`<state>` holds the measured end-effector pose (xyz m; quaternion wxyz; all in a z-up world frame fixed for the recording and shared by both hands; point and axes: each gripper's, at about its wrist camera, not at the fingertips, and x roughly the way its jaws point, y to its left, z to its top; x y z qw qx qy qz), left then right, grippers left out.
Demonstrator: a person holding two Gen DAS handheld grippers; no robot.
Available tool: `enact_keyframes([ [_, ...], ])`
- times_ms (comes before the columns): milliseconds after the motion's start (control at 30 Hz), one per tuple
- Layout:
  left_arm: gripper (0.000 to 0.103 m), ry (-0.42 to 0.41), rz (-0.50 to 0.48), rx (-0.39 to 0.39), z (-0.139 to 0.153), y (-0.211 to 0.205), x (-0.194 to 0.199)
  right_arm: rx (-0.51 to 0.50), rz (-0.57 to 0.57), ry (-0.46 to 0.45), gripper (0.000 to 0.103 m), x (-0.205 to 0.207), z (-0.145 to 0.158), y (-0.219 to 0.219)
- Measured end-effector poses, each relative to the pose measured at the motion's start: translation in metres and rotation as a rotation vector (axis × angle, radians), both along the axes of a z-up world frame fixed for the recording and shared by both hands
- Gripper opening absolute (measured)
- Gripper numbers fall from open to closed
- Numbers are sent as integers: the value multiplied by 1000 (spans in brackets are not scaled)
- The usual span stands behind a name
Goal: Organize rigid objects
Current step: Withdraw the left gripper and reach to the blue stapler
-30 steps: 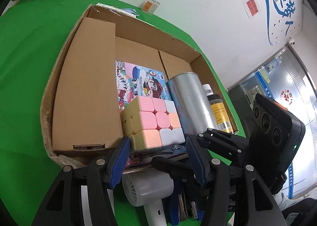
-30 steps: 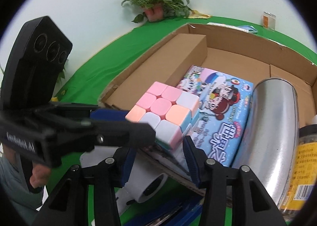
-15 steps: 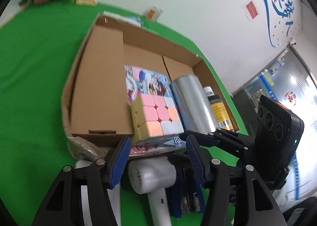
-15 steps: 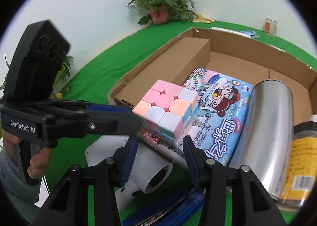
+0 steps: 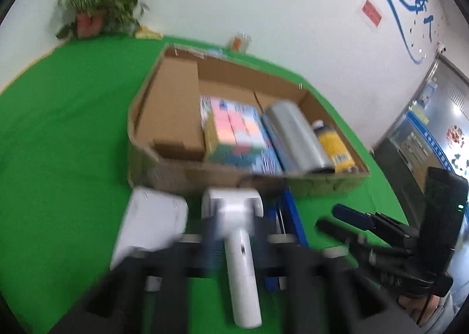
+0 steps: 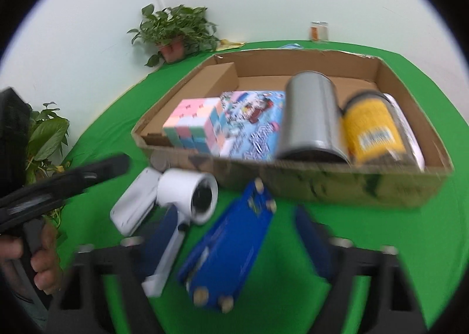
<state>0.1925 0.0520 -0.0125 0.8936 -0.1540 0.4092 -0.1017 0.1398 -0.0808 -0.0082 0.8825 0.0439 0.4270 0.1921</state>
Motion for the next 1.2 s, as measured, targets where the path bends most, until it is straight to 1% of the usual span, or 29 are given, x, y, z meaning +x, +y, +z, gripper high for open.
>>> enact_keyframes([
  [33, 1, 7, 9, 7, -4, -4, -4, -26, -8, -3, 4, -6, -1, -1],
  [67, 5, 6, 18, 17, -6, -8, -9, -35, -15, -8, 4, -12, -1, -5],
  [100, 23, 9, 23, 28, -8, -14, -13, -20, -28, -13, 4, -18, -1, -10],
  [133, 44, 16, 30, 31, -8, -18, -16, -6, -41, -8, 14, -22, -2, -15],
  [167, 94, 23, 44, 23, -8, -22, -19, 8, -47, 12, 29, -25, -5, -19],
  [200, 100, -13, 63, -5, -6, -23, -26, 21, -51, 50, 72, -26, -10, -21],
  [233, 101, -47, 76, -33, -3, -25, -34, 61, -60, 74, 92, -29, -15, -24],
  [267, 102, -64, 79, -48, -1, -28, -37, 94, -63, 79, 92, -32, -16, -26],
  [300, 102, -62, 73, -43, -1, -32, -37, 104, -56, 85, 92, -34, -18, -25],
  [367, 102, -40, 75, -8, -1, -39, -39, 95, -35, 89, 92, -37, -22, -18],
  [433, 102, -32, 83, 5, -2, -39, -45, 83, -20, 76, 92, -36, -26, -9],
  [533, 102, -23, 109, -3, 0, -33, -63, 38, 20, 66, 92, -34, -38, 11],
  [600, 102, -13, 117, -10, 0, -28, -70, 39, 35, 73, 91, -33, -44, 20],
  [700, 102, -7, 127, -11, 0, -25, -81, 20, 44, 60, 89, -32, -52, 31],
  [767, 102, -7, 127, -8, 1, -24, -83, 8, 37, 52, 79, -30, -55, 34],
  [800, 102, -5, 125, -7, -1, -25, -84, 10, 32, 55, 68, -29, -58, 34],
  [833, 102, -2, 124, -7, -1, -26, -82, 20, 40, 63, 64, -26, -61, 34],
  [967, 102, 10, 98, -8, -4, -32, -78, 18, 55, 22, 61, -30, -61, 34],
  [1033, 102, 17, 83, -6, -5, -34, -73, 50, 61, 34, 56, -35, -62, 26],
  [1167, 102, 38, 42, -37, -9, -43, -66, 98, 56, 58, 52, -48, -62, 8],
  [1200, 102, 46, 31, -45, -10, -45, -64, 125, 42, 61, 39, -50, -61, 1],
])
